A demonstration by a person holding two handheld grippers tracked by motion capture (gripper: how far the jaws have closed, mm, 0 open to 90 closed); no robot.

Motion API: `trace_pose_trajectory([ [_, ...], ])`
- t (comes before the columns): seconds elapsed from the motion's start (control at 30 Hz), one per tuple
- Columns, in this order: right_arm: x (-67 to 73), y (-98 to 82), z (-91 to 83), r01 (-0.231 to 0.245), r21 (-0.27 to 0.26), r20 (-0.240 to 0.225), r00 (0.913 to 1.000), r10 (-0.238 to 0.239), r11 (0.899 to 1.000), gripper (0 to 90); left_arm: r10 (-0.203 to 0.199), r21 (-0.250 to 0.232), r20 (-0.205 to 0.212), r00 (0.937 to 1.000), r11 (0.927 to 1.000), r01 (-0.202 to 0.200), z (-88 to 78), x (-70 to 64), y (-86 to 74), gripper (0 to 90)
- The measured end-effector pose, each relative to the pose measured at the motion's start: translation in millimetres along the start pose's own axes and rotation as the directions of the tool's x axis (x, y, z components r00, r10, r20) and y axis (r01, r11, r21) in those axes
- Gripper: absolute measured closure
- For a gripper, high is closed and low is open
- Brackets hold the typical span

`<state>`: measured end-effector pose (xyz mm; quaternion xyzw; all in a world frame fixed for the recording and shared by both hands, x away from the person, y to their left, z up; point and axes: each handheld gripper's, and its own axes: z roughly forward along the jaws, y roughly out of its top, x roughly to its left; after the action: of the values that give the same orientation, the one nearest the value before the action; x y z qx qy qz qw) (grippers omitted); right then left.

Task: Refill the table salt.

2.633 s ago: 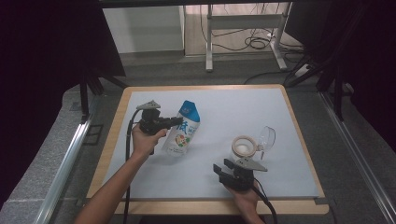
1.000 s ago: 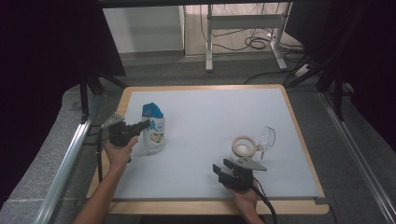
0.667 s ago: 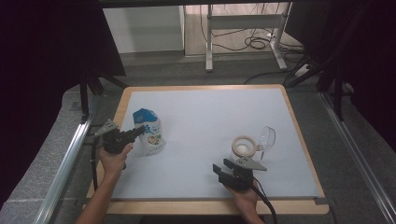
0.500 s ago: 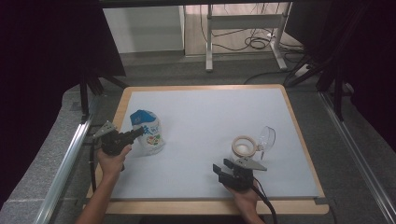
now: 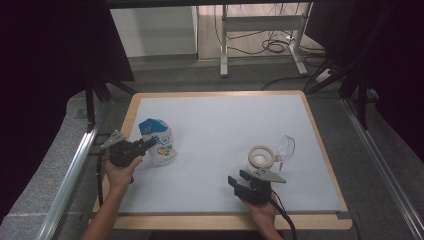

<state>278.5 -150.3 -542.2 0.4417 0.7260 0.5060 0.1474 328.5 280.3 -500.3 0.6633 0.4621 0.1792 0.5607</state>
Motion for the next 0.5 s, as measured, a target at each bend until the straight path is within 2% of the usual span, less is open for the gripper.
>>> trace_pose_trajectory([
  [0.3,0.0,0.0,0.0,0.0,-0.001,0.0,1.0,0.0,1.0,45.7,0.013,0.018,-0.011,0.9999,0.9997,-0.013,1.3,0.7,-3.9,53.5],
  [0.5,-0.2,0.1,-0.4,0.001,-0.001,0.0,1.0,-0.001,1.0,45.6,0.006,0.038,0.007,1.0,0.9993,-0.007,1.0,0.6,-11.6,41.1],
])
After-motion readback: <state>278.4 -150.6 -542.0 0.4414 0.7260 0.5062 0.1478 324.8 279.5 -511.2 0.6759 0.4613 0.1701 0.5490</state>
